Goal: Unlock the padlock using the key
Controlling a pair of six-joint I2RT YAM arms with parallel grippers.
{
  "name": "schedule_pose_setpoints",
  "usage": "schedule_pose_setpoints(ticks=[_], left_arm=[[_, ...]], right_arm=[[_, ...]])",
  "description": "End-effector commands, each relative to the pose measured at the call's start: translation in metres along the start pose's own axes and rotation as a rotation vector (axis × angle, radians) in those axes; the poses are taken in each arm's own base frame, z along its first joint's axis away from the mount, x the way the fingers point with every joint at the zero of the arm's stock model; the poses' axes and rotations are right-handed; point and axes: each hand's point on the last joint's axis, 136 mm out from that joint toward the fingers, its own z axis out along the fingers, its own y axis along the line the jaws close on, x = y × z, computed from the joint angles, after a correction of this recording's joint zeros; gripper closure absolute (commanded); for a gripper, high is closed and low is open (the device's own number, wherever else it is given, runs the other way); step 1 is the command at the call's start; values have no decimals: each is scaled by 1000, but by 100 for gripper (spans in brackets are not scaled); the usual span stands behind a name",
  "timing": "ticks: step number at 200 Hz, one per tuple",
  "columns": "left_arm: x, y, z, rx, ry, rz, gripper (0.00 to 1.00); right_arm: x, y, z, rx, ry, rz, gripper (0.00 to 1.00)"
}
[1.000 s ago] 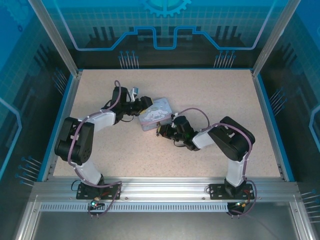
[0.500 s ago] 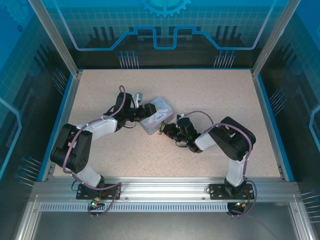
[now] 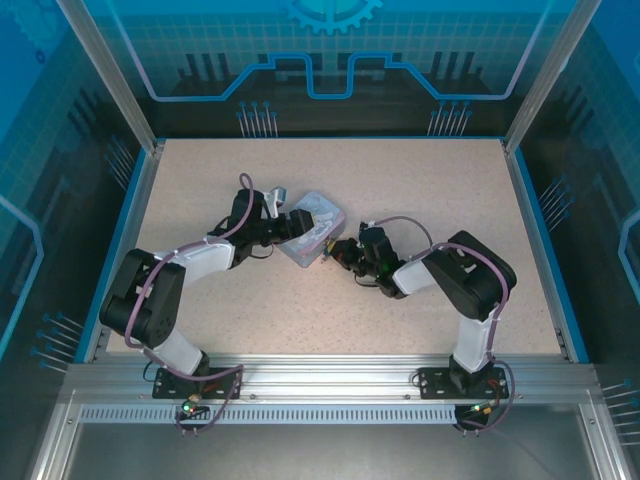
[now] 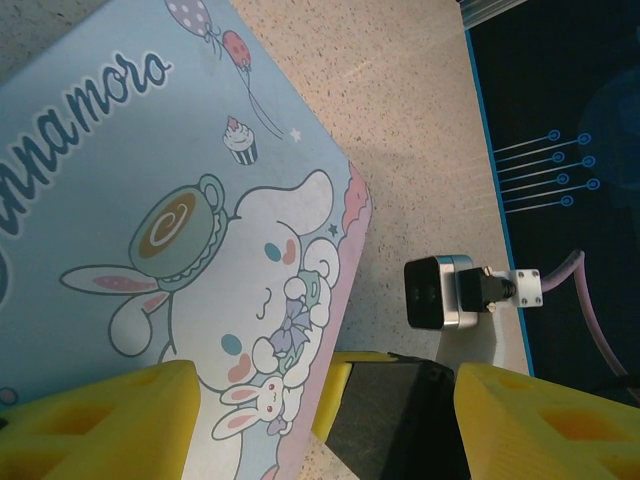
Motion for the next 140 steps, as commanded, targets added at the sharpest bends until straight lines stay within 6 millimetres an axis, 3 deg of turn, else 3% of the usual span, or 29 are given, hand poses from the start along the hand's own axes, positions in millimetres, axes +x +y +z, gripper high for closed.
schedule_pose_setpoints(ticks=[1, 53, 87, 115, 140], left_arm=[[39, 43, 3, -126, 100, -80, 30], [42, 45, 2, -122, 98, -91, 30], [38, 39, 1, -108, 89, -89, 30], [29, 23, -4, -66, 72, -84, 30], [13, -3, -16, -12, 41, -58, 27]], right_arm=[[-23, -8, -3, 57, -69, 29, 97], [-38, -9, -8, 60, -99, 40, 97], [-44, -15, -25, 97, -124, 4, 97], [-47, -21, -43, 120, -125, -42, 97], [-38, -18, -65, 151, -51, -176, 97]])
